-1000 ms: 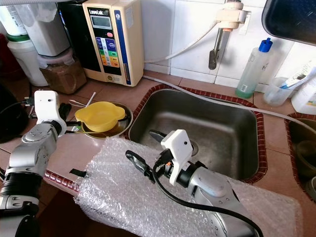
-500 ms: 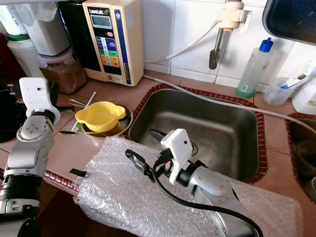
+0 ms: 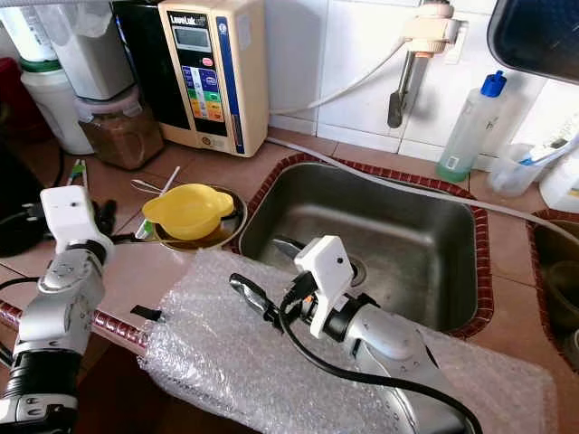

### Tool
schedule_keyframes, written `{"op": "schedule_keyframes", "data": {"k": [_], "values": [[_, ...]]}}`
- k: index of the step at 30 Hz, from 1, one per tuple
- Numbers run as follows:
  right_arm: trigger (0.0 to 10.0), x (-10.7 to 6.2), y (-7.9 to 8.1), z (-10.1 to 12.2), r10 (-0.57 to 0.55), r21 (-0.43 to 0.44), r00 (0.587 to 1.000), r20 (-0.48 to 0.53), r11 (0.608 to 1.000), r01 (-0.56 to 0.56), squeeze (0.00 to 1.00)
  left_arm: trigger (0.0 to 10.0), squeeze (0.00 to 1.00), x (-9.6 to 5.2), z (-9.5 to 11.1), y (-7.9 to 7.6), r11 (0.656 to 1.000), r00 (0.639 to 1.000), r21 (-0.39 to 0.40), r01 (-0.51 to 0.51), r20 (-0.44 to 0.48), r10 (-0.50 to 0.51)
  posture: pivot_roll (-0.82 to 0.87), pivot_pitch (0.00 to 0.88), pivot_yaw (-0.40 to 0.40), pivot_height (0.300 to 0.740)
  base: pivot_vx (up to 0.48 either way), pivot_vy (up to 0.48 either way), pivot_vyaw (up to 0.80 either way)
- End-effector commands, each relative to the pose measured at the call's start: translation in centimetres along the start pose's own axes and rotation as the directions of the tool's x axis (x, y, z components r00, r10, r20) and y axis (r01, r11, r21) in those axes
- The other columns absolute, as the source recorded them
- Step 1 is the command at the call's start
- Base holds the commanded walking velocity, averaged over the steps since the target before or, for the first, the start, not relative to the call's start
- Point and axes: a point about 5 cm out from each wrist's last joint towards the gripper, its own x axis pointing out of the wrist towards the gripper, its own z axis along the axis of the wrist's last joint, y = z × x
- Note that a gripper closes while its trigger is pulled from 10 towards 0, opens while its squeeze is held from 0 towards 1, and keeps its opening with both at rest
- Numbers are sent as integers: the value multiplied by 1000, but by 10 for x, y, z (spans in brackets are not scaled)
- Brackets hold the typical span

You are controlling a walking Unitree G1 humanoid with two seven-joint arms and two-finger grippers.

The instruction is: Kitchen organization

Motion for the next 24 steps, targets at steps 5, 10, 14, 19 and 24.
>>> {"op": "schedule_keyframes", "data": {"k": [5,10,14,19,24], "values": [[10000,0,1,0,6,-8,1000,-2,1000,-6,0,10000,1000,9,15,8,999,1000,30,29,-8,-29,-112,0,60,740,0,0,0],[10000,-1,1,0,0,-8,1000,-4,1000,0,0,10000,1000,11,15,9,998,998,44,43,-37,-42,-118,0,64,740,0,0,0],[10000,-2,2,0,-3,-8,1000,-4,1000,3,0,10000,1000,11,12,9,995,994,64,71,-92,-65,-119,0,67,740,0,0,0],[10000,-2,2,0,-3,-9,1000,-5,1000,3,0,10000,1000,12,11,10,992,990,73,98,-112,-90,-117,0,68,740,0,0,0],[10000,-2,2,-1,-2,-8,1000,-6,1000,2,0,10000,1000,13,17,8,989,987,69,130,-106,-122,-116,0,66,740,0,0,0]]}}
